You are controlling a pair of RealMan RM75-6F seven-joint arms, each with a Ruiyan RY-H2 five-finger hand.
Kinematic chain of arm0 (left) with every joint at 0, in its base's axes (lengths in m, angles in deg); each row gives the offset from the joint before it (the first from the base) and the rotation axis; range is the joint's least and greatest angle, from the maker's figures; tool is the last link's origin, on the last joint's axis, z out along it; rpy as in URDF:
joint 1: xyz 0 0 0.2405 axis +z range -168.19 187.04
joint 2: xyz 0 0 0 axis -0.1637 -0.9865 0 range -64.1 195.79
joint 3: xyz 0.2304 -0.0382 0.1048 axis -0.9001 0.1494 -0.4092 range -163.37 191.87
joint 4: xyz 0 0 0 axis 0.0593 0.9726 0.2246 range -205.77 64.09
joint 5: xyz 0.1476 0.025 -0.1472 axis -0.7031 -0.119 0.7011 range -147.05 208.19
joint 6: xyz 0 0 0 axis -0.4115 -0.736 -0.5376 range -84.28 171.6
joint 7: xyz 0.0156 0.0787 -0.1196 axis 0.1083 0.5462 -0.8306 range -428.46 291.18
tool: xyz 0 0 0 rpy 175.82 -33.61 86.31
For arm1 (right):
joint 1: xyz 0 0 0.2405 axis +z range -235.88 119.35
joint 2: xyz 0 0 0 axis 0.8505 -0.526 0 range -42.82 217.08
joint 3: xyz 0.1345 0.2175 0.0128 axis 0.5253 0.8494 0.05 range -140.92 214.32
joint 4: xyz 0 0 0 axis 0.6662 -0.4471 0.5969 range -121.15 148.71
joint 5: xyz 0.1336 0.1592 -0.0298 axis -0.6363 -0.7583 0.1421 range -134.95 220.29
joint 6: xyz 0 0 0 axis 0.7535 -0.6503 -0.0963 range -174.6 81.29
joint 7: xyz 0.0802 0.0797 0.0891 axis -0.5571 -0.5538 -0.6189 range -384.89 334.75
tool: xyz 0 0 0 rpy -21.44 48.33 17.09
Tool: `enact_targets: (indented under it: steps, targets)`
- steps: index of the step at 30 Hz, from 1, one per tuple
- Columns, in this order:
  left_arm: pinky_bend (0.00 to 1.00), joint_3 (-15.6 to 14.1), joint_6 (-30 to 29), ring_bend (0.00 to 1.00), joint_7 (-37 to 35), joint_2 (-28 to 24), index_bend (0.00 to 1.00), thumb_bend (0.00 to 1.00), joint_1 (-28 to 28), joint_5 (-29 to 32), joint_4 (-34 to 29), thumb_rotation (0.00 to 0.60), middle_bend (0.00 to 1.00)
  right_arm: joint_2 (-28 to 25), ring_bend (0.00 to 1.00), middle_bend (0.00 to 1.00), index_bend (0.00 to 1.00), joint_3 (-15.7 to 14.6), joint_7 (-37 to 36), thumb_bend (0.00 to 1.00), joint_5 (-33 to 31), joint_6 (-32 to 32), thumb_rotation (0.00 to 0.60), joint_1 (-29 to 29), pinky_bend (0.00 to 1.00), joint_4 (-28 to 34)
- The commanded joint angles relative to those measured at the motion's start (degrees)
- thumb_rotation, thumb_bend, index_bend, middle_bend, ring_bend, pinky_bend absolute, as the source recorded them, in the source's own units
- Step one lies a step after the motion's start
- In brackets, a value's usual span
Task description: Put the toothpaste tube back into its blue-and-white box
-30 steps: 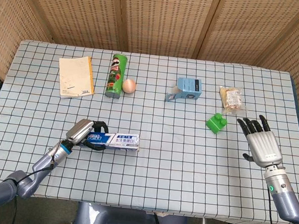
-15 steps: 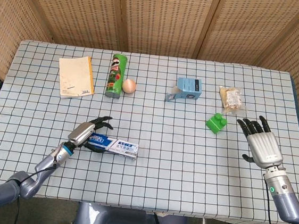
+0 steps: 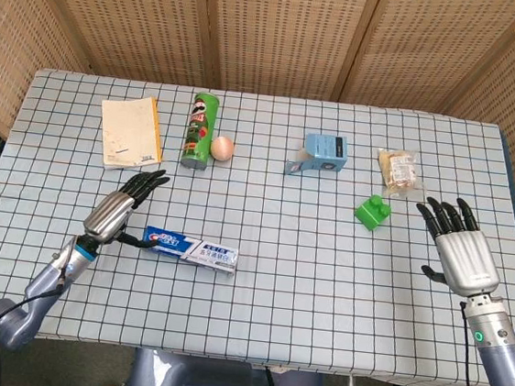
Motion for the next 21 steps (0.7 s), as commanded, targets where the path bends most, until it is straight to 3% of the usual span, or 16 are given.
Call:
enact_targets:
  steps: [1, 4, 9, 13, 21]
  targets:
    - [0.0, 0.74, -6.89, 0.0, 26.2, -12.43, 0.0, 0.0, 8.46, 9.24, -20.46, 0.6, 0.0, 0.79, 0.01, 0.0, 0.03, -0.93, 1.84, 0.0, 2.43, -4.39, 0.6, -2.66, 0.0, -0.7]
    - [0.0, 0.83, -13.72, 0.0, 38.03, -14.58, 0.0, 0.0, 13.51, 14.35, -28.74, 0.6, 0.0, 1.47, 0.0, 0.0, 0.0, -1.7, 3.45, 0.0, 2.99, -7.11, 0.6, -4.82, 0.0, -0.09]
    - [0.0, -0.43, -20.28, 0.0, 45.14, -15.98, 0.0, 0.0, 19.57, 18.48, -34.5, 0.6, 0.0, 3.01, 0.0, 0.0, 0.0, -2.77, 5.19, 0.0, 3.89, -10.34, 0.6, -7.63, 0.0, -1.01]
    - [0.0, -1.52, -22.63, 0.0, 46.92, -16.17, 0.0, 0.0, 22.74, 19.44, -35.99, 0.6, 0.0, 4.18, 0.0, 0.0, 0.0, -3.36, 3.28, 0.0, 3.46, -10.79, 0.6, -9.22, 0.0, -2.56]
    - [0.0, -1.97, -20.52, 0.0, 46.13, -17.15, 0.0, 0.0, 23.55, 16.49, -35.56, 0.6, 0.0, 4.39, 0.0, 0.0, 0.0, -3.67, -0.58, 0.0, 3.89, -11.69, 0.6, -11.14, 0.0, -3.82]
